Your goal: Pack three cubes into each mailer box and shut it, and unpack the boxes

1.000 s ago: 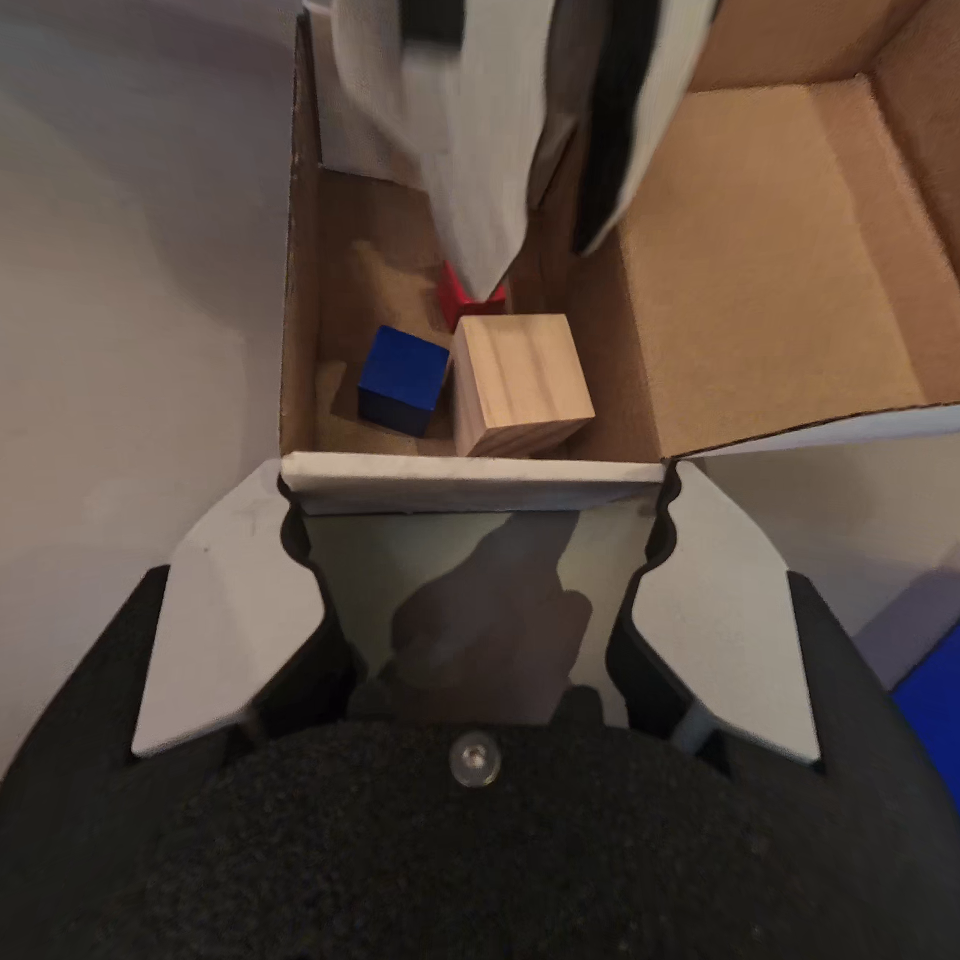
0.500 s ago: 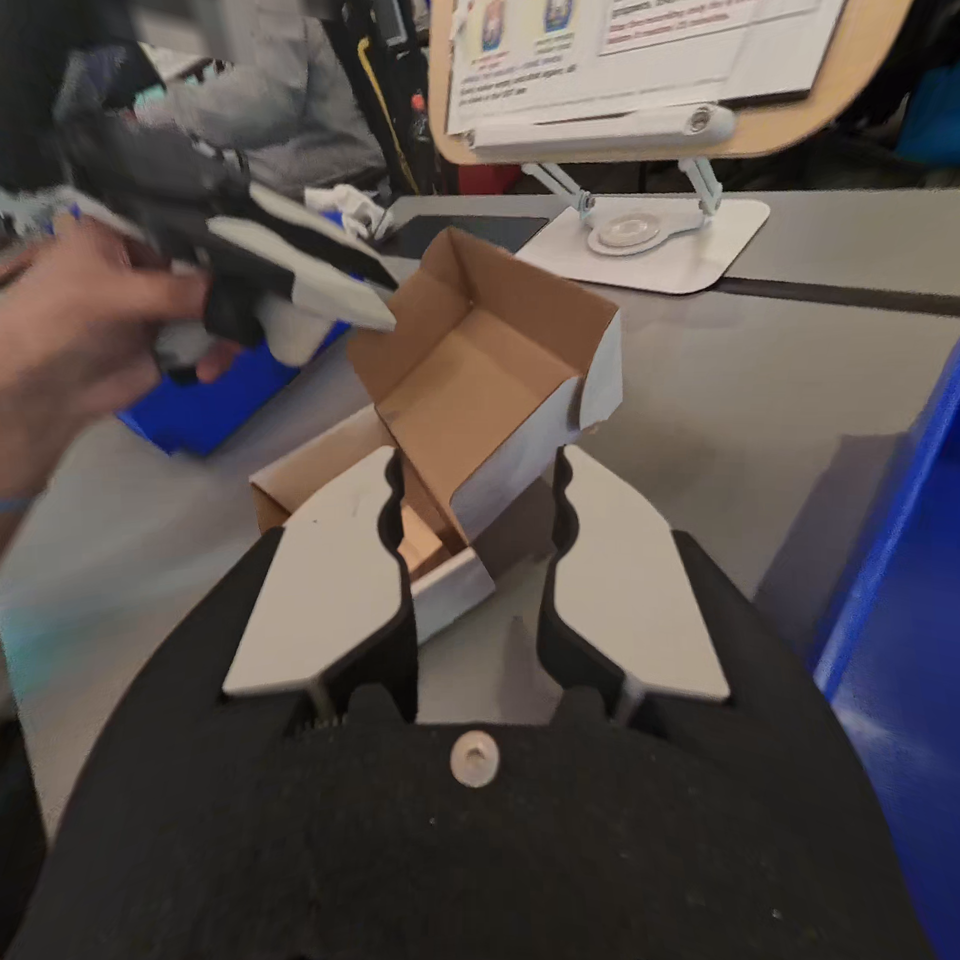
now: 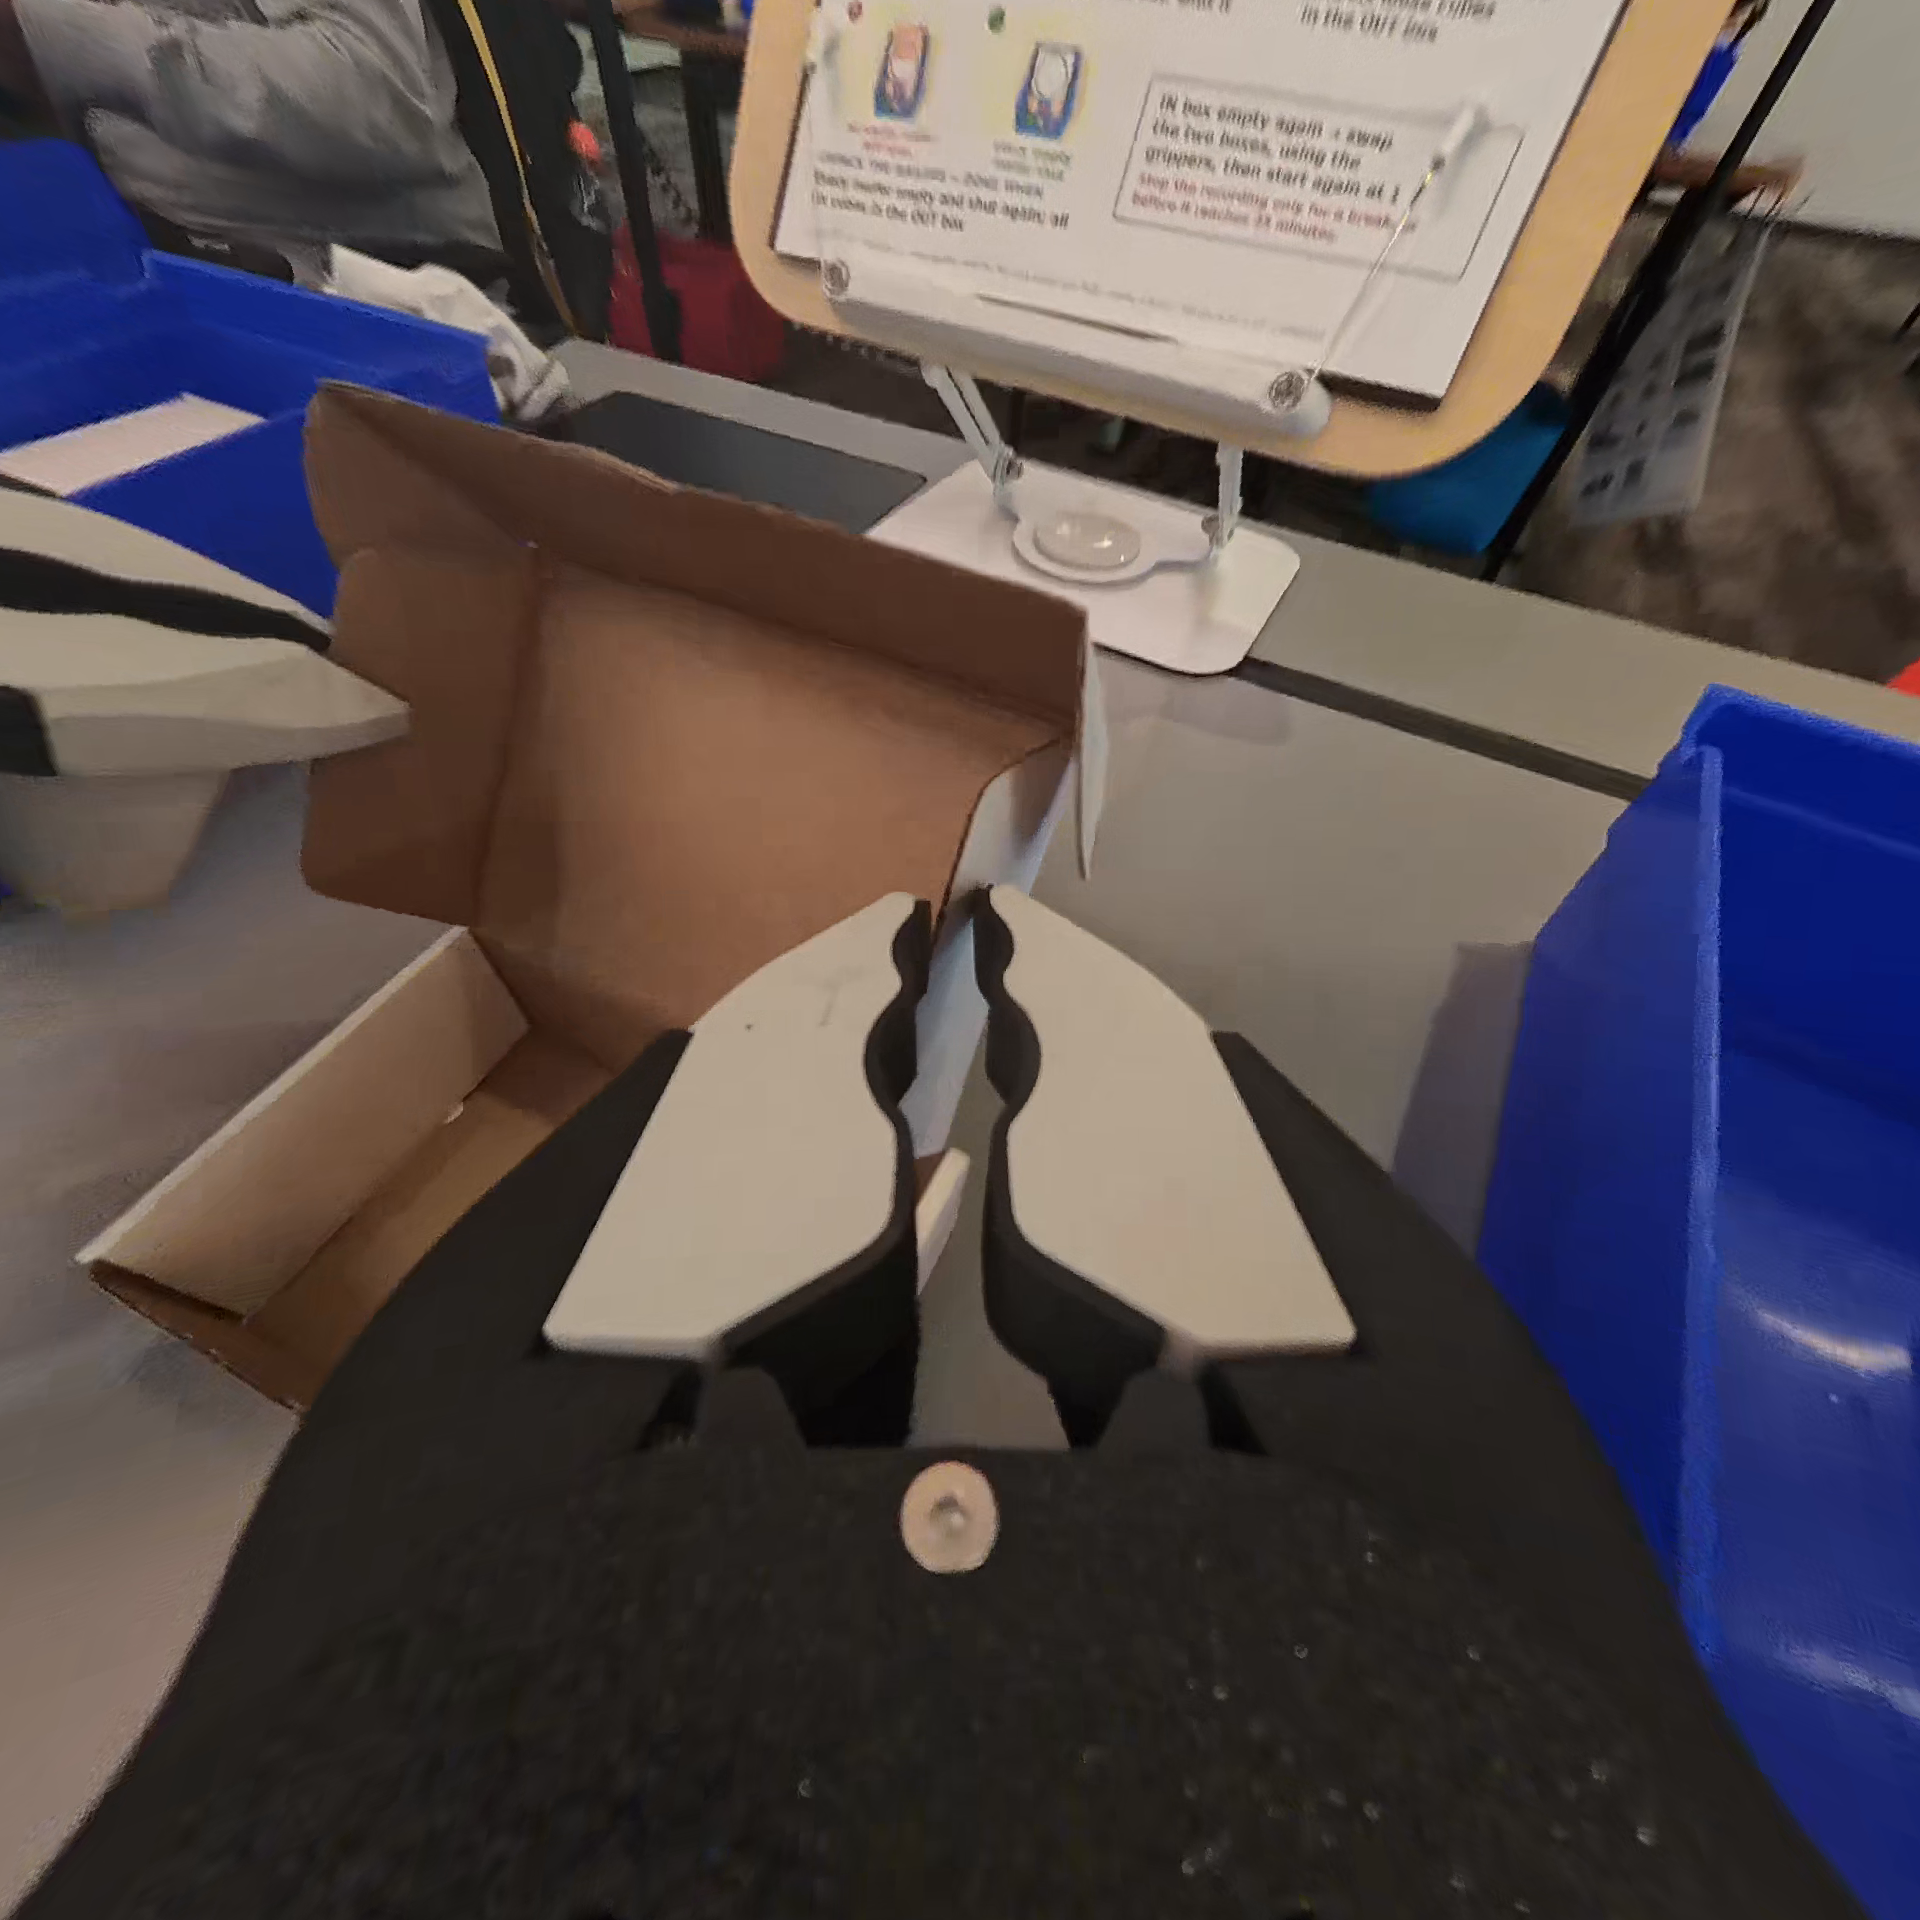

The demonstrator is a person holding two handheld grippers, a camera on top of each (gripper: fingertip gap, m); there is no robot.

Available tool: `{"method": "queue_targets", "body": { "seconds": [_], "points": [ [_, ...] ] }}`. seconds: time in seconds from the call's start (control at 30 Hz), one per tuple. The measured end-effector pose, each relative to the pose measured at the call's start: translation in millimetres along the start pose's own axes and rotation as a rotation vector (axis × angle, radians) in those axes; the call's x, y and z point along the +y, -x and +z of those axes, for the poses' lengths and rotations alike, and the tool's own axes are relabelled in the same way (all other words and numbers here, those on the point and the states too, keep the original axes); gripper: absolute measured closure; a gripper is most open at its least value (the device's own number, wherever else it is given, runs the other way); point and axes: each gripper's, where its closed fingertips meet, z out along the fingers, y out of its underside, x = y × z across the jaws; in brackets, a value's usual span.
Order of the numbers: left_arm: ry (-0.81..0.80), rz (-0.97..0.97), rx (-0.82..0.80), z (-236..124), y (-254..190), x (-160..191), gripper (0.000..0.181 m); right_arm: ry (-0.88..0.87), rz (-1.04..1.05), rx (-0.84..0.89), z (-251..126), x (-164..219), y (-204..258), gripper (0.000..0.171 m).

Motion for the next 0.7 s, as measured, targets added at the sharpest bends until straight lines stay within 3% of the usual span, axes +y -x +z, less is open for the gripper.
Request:
{"method": "queue_targets", "body": {
  "seconds": [0.2,0.57,0.7],
  "points": [
    [-0.019,0.047,0.023,-36.4,-31.4,26.1,0.171,0.025,0.053,-0.036,-35.3,26.0,27.6,0.164],
    [0.048,0.123,-0.013,-50.1,-56.3,66.0,0.171,0.103,0.158,-0.084,-51.9,70.0,36.5,0.161],
    [0.018,0.148,-0.063,-67.3,-52.5,68.2,0.143,0.029,0.069,-0.079,-66.4,62.3,34.9,0.146]
  ]
}}
